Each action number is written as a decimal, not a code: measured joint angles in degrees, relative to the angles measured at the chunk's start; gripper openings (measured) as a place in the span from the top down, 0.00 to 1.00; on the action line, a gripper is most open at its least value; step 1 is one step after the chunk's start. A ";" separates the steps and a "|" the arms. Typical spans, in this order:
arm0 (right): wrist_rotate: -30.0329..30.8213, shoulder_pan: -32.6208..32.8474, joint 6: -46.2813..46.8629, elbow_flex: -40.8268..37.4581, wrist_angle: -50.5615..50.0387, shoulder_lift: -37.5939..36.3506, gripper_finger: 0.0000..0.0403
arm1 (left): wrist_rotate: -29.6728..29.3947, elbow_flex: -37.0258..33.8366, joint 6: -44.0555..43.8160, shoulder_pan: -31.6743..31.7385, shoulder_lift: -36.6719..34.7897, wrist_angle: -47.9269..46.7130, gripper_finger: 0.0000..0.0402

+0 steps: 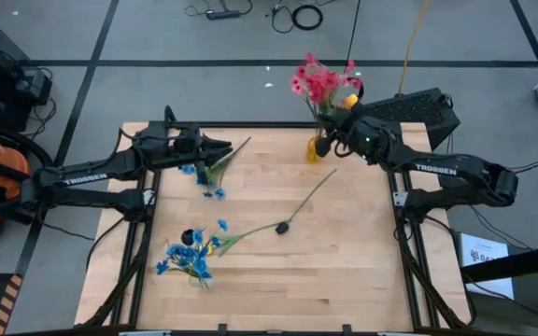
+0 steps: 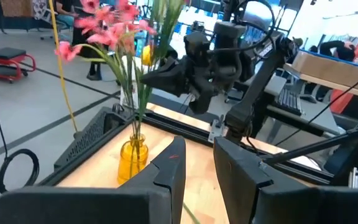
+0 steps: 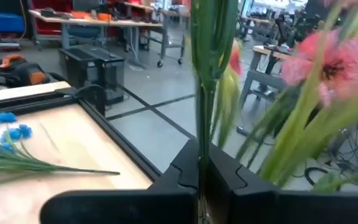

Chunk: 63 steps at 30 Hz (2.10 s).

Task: Sort flowers into vase by color
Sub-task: Put the red flowers into the yellow vase

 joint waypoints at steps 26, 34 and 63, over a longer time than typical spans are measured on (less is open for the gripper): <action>-2.99 -0.73 4.92 0.00 3.93 8.92 1.00 | -0.14 0.00 -1.69 -0.11 0.02 -0.01 0.78; -4.01 0.11 4.57 0.02 5.08 4.66 1.00 | -0.14 0.00 -1.67 -0.11 0.02 0.02 0.78; -3.61 7.45 8.67 0.04 -4.87 -8.66 1.00 | -0.11 0.00 -1.91 -0.11 0.02 0.10 0.78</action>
